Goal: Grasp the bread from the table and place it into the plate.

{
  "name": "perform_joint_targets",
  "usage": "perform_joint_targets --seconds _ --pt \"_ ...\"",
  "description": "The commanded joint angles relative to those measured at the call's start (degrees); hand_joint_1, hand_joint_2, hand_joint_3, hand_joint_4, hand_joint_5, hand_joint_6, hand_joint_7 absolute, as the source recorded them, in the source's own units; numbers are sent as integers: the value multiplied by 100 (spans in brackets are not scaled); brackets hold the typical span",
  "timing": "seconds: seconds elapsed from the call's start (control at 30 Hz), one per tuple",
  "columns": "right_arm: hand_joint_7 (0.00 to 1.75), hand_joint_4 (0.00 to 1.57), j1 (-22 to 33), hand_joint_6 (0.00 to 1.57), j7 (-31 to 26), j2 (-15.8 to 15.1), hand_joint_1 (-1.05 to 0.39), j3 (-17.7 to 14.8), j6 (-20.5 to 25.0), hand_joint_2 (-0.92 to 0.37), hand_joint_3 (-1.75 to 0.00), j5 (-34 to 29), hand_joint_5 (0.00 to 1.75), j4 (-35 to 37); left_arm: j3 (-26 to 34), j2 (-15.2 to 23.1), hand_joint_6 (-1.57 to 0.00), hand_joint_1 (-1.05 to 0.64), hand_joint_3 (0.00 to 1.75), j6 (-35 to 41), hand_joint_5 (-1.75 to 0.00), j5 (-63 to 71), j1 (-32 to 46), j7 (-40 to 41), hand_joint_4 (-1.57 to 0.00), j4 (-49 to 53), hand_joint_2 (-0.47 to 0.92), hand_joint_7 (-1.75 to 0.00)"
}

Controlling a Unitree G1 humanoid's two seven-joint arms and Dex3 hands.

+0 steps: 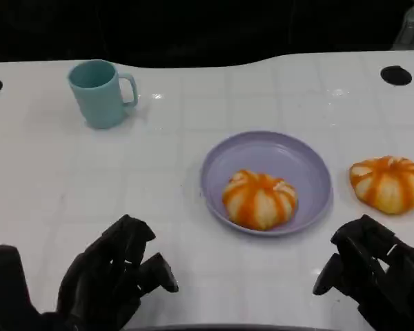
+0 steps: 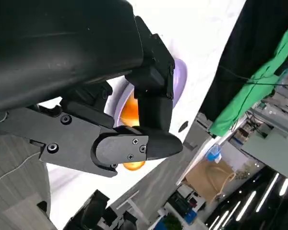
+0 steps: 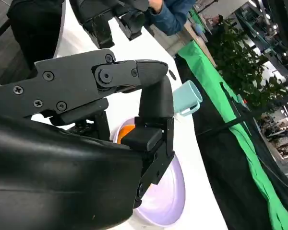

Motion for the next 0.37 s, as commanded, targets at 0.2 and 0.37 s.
perform_joint_targets --seconds 0.2,0.37 --pt "141 60 -24 59 -47 -74 -52 -81 43 -92 -16 46 172 -50 24 110 -60 -58 44 -123 -175 -8 -31 -114 -83 67 92 -175" --pt "142 60 -17 58 -25 -80 -51 -76 -5 -92 -19 9 173 -39 32 96 -60 -57 44 -114 -175 -19 -35 -107 -83 65 92 -175"
